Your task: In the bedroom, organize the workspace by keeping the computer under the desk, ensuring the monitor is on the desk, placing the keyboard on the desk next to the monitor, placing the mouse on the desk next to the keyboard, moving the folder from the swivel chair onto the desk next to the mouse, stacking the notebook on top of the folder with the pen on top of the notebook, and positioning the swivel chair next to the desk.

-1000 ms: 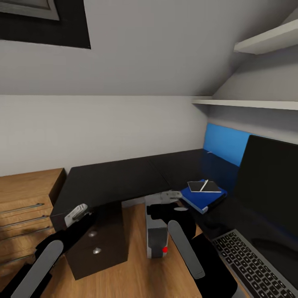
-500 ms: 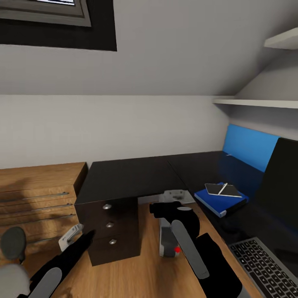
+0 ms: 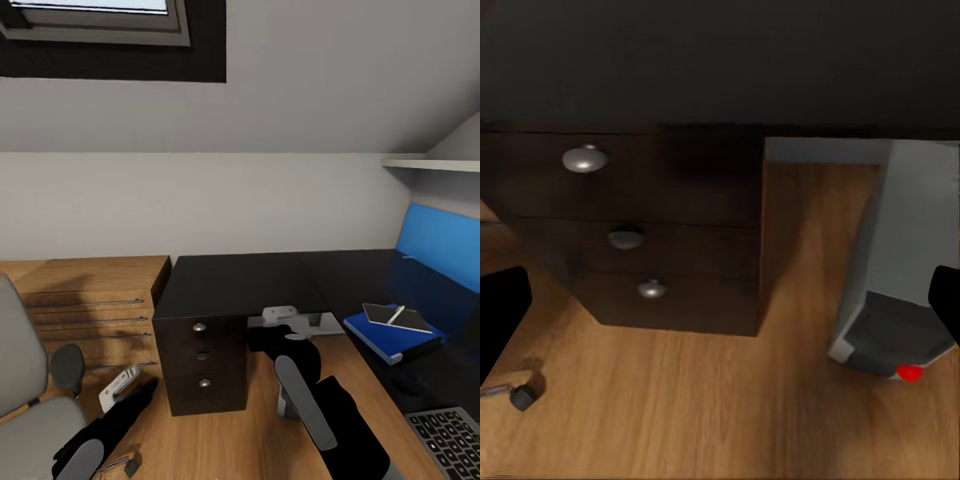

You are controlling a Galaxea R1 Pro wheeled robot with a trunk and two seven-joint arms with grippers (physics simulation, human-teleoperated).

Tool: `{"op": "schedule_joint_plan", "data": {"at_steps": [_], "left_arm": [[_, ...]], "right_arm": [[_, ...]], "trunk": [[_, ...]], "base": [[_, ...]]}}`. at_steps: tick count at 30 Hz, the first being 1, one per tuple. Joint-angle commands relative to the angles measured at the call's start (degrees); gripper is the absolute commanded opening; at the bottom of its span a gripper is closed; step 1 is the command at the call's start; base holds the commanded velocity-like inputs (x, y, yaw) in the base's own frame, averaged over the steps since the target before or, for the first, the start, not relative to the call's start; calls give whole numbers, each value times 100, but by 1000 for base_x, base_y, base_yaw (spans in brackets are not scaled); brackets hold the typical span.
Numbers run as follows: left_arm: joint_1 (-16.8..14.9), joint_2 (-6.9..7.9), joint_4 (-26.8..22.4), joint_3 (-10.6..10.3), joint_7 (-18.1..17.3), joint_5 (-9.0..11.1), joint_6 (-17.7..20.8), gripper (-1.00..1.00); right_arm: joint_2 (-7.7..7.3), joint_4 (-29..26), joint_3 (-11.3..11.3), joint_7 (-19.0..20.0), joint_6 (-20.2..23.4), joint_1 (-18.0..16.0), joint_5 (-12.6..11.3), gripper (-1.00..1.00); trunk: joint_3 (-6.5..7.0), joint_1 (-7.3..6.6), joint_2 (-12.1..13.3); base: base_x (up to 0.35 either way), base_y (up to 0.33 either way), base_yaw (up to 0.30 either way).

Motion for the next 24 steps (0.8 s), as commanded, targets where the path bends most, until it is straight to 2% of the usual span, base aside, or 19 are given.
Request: {"op": "schedule_joint_plan", "data": {"at_steps": [1,2,3,6,14,15,20,22,24], "left_arm": [[8,4,-6,-113,66,16,13,100],[17,5,-6,-165,77,16,11,100],[117,7,-6,-302,107,-2,-31,100],[194,7,-6,-355,127,-8,-246,100],[471,7,-6,-393,128,-18,-664,100],[672,9,-6,-380,129,-19,-860,100],[761,13,-6,-356,143,-27,-1050,100],[795,16,-3,-344,236,-34,-1117,100],[812,13,1,-335,519,-73,-1153,100]], "right_arm": [[2,-6,8,-59,14,-3,-54,100],[2,-6,10,-57,14,-4,-54,100],[-1,-6,14,-36,14,-4,-55,100],[-3,-6,16,101,17,-5,-53,100],[5,-6,4,212,100,-5,-51,100],[10,-6,16,224,224,-5,-53,100],[23,-12,-3,234,271,-11,-62,100],[46,-9,36,233,300,-17,-64,100],[58,-7,225,231,310,-19,-58,100]], "trunk": [[-7,0,-4],[-7,0,-4],[-9,0,-4],[-14,0,-4],[-17,0,-4],[-17,0,-4],[-17,0,-4],[-17,0,-4],[-17,0,-4]], "base": [[0,0,274],[0,0,274],[-45,0,265],[-188,0,264],[-311,0,274],[-110,0,251],[-54,0,263],[-17,0,273],[-9,0,276]]}}
